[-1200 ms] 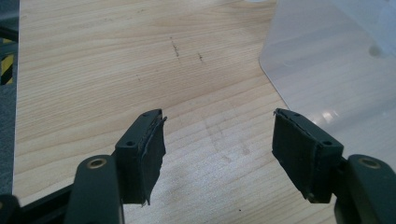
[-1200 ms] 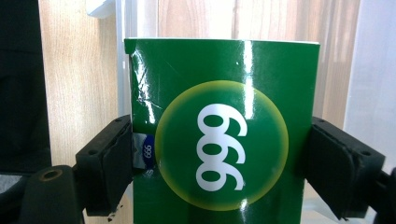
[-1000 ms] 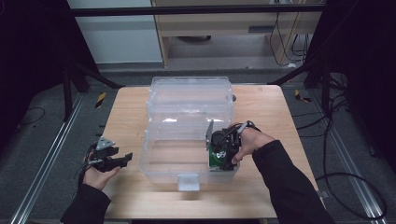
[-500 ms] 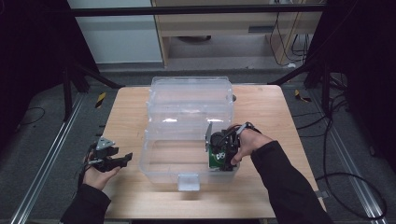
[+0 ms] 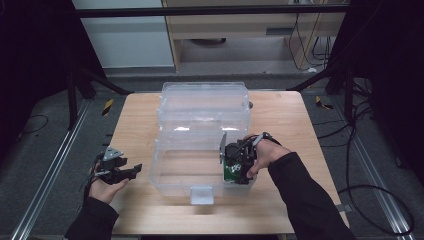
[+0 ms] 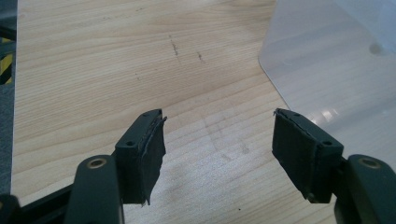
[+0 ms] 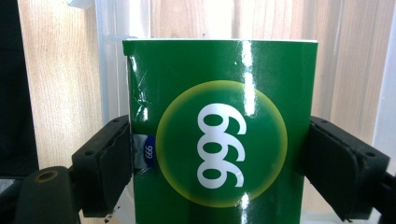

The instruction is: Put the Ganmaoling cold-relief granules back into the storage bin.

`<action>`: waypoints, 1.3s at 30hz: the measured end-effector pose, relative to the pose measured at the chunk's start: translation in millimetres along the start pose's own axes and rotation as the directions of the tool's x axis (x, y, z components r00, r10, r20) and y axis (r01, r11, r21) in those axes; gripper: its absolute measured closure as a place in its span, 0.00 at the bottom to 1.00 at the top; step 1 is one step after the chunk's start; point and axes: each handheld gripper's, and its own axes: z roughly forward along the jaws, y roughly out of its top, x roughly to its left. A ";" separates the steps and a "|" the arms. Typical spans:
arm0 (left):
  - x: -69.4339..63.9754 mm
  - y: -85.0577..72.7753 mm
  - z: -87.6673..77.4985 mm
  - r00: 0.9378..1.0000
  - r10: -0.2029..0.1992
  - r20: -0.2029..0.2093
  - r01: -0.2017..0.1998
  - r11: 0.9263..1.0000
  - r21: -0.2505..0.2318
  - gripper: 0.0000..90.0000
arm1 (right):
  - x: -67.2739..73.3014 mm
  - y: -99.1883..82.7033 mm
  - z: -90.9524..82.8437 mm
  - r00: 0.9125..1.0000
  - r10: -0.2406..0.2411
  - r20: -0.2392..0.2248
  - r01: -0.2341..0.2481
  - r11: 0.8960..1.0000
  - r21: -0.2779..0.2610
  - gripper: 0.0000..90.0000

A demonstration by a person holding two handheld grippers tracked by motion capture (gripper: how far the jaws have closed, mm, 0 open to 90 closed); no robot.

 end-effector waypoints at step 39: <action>-0.4 2.1 -4.2 1.000 -0.003 0.013 0.004 0.999 -0.041 0.41 | 29.8 -13.3 -28.6 0.975 0.204 0.092 -0.163 0.928 -0.335 0.31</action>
